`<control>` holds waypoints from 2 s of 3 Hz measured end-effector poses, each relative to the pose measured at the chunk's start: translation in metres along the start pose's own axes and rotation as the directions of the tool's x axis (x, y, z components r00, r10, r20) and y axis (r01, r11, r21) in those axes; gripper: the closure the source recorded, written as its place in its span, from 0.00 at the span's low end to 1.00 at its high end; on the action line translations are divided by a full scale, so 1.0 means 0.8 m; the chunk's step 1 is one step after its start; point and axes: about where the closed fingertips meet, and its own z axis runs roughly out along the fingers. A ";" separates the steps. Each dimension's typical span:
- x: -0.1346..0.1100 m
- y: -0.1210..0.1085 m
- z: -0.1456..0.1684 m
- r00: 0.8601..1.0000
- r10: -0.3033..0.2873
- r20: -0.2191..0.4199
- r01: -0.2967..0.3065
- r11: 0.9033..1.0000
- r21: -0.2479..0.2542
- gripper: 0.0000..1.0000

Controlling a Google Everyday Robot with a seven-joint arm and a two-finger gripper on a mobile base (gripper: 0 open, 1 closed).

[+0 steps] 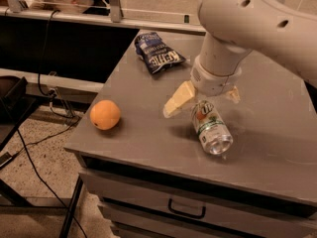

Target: Place 7up can upright

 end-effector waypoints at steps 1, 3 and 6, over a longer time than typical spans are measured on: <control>0.001 0.010 0.014 0.995 0.088 -0.052 -0.086 0.996 0.025 0.17; 0.007 0.010 0.008 0.976 0.038 -0.216 -0.023 0.997 0.069 0.64; -0.008 -0.008 -0.063 0.957 -0.288 0.029 0.289 0.956 -0.039 1.00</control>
Offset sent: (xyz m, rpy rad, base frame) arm -0.0065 0.0038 -0.0109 -0.1463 0.2342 -0.0430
